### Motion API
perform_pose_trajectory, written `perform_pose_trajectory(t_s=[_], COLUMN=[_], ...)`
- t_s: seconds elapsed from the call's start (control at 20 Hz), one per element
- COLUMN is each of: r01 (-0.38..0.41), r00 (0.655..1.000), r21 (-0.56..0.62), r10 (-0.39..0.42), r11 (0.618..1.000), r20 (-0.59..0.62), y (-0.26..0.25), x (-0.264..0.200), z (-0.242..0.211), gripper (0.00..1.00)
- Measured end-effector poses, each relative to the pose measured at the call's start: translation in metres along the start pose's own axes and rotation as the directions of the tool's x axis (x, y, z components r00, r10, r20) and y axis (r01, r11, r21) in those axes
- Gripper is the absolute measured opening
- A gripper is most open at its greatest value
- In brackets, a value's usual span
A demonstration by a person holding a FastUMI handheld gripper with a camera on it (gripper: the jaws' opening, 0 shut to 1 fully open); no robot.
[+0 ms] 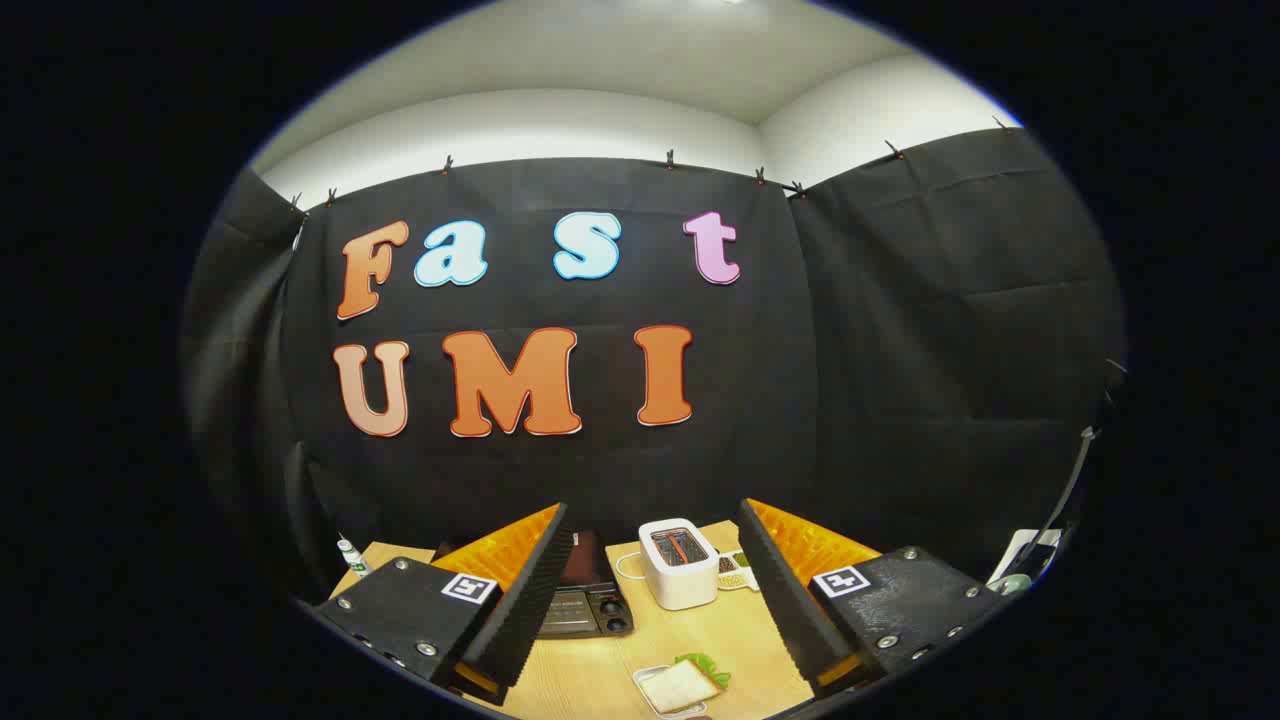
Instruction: Open the toaster oven, put the food inside, and close the toaster oven door.
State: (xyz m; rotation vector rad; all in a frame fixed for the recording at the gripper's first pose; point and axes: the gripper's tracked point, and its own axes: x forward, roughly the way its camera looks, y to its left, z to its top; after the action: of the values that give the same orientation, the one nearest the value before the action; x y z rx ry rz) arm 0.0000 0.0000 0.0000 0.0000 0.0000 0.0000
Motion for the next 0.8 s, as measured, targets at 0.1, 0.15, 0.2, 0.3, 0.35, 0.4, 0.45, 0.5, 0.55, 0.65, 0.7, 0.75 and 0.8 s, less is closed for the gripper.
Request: perform_pose_trajectory(t_s=[0.1, 0.15, 0.2, 0.3, 0.35, 0.4, 0.45, 0.5, 0.55, 0.65, 0.7, 0.75, 0.8], r01=[-0.008, -0.008, -0.006, 0.001, 0.001, -0.002, 0.000, 0.005, 0.008, 0.010, 0.015, 0.019, 0.023], r00=[1.000, 1.000, 1.000, 1.000, 1.000, 1.000, 1.000, 1.000, 1.000, 1.000, 1.000, 1.000, 1.000], r21=[0.007, 0.005, 0.000, -0.013, -0.018, -0.021, -0.021, -0.018, -0.013, -0.004, -0.001, 0.001, 0.002], r10=[0.008, 0.008, 0.006, -0.001, -0.001, 0.001, 0.000, -0.005, -0.009, -0.010, -0.015, -0.019, -0.023], r11=[1.000, 1.000, 1.000, 1.000, 1.000, 1.000, 1.000, 1.000, 1.000, 1.000, 1.000, 1.000, 1.000], r20=[0.004, 0.003, 0.002, 0.000, -0.008, -0.014, -0.016, -0.015, -0.015, -0.013, -0.011, -0.010, -0.012], y=[0.003, 0.004, 0.004, 0.003, 0.004, 0.005, 0.005, 0.003, 0.001, -0.001, -0.003, -0.005, -0.006], x=[0.004, 0.006, 0.008, 0.010, 0.012, 0.014, 0.015, 0.017, 0.016, 0.016, 0.017, 0.019, 0.019], z=[0.000, 0.000, -0.002, -0.003, -0.006, -0.008, -0.008, -0.009, -0.008, -0.008, -0.008, -0.009, -0.012], gripper=[0.99, 0.99, 0.99, 0.99, 0.99, 0.99, 0.99, 0.99, 0.99, 0.99, 0.99, 0.99, 0.99])
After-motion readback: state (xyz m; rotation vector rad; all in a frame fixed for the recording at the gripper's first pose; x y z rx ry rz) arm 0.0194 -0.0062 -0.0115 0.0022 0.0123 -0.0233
